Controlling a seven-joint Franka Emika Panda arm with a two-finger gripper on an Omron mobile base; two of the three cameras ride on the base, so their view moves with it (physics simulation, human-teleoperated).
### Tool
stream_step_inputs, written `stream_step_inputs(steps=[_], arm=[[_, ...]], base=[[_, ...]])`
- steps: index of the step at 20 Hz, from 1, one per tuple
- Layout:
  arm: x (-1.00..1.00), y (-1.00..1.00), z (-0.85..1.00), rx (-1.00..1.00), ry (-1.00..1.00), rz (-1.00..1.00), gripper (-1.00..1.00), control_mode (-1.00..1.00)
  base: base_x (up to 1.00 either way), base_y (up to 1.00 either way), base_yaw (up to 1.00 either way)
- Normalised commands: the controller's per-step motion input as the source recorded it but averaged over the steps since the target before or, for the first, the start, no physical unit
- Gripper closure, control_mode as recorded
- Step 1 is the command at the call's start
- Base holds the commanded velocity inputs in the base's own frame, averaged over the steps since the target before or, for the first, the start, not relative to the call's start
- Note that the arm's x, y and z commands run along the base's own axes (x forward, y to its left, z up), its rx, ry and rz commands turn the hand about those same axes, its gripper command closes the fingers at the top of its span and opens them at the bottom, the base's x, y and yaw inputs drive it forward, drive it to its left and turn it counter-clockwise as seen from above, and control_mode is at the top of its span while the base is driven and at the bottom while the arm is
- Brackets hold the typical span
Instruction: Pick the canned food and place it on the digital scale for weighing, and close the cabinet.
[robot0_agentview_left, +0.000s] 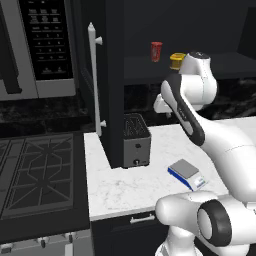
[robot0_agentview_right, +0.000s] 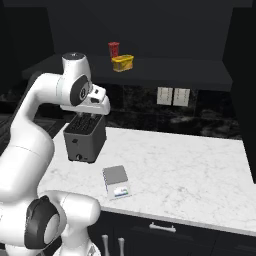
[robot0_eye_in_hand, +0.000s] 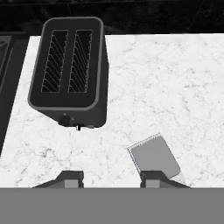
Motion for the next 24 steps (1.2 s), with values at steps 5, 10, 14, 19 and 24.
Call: stream_step_inputs(steps=[5,10,14,19,24], arm=[[-0.74,-0.02,0.02,0.00,-0.16,0.02,-1.00,-1.00],[-0.80,-0.06,0.65,-0.03,-0.23,0.00,-1.00,-1.00],[-0.28,-0.05,0.88,-0.04,-0.22,-0.03,-1.00,-1.00],[0.00,0.00,0.68,-0.06,-0.23,-0.05,-1.00,-1.00],[0.20,0.00,0.49,-0.02,-0.09,-0.07,-1.00,-1.00]], base=[[0.00,0.00,0.00],[0.00,0.00,0.00],[0.00,0.00,0.00],[0.00,0.00,0.00],[0.00,0.00,0.00]])
